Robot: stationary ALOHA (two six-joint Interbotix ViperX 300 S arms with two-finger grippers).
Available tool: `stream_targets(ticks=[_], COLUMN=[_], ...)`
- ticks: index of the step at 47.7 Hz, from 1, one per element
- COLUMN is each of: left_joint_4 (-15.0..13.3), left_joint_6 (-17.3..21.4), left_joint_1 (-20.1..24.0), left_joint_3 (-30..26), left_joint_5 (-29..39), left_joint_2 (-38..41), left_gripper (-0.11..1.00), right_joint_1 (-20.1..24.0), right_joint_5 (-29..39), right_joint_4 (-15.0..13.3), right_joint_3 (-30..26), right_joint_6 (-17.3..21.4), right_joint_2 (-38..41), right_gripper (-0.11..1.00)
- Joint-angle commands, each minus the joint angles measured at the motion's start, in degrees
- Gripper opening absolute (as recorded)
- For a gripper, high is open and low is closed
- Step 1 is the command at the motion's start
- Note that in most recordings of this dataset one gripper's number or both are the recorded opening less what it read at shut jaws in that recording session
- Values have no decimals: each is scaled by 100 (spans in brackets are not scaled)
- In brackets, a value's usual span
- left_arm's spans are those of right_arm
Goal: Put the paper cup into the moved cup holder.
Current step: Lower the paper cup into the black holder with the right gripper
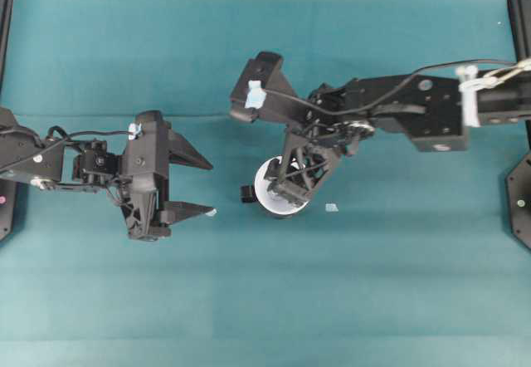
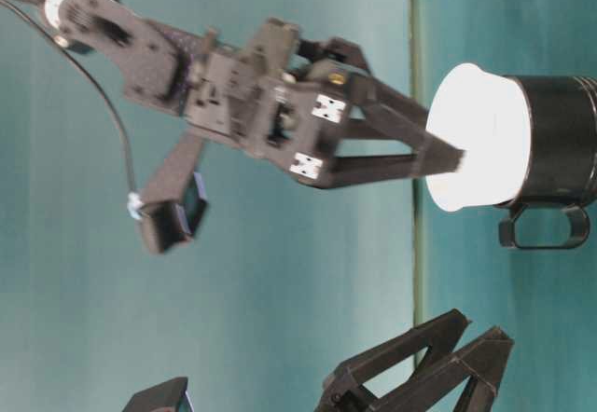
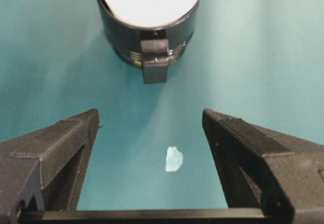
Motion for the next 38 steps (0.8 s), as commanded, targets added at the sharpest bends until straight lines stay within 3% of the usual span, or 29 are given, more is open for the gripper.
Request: stream_targets(ticks=[1,24,38], left_joint_4=[18,18,18], left_joint_6=[-9,-9,-9], left_joint_1=[-9,-9,-9], left_joint_3=[-70,-70,-62], left_joint_5=[-26,-26,-26], left_joint_2=[-26,-26,-26], left_gripper=[85,85,85], right_joint_1=[26,26,35], right_joint_5=[-44,-1204,-1318], right_joint_4=[-18,-62,-229], right_joint_3=[70,1081,1512], right_joint_6=[9,-79,-123], right_joint_2=[-299,-1283,-1846], right_gripper=[85,85,85])
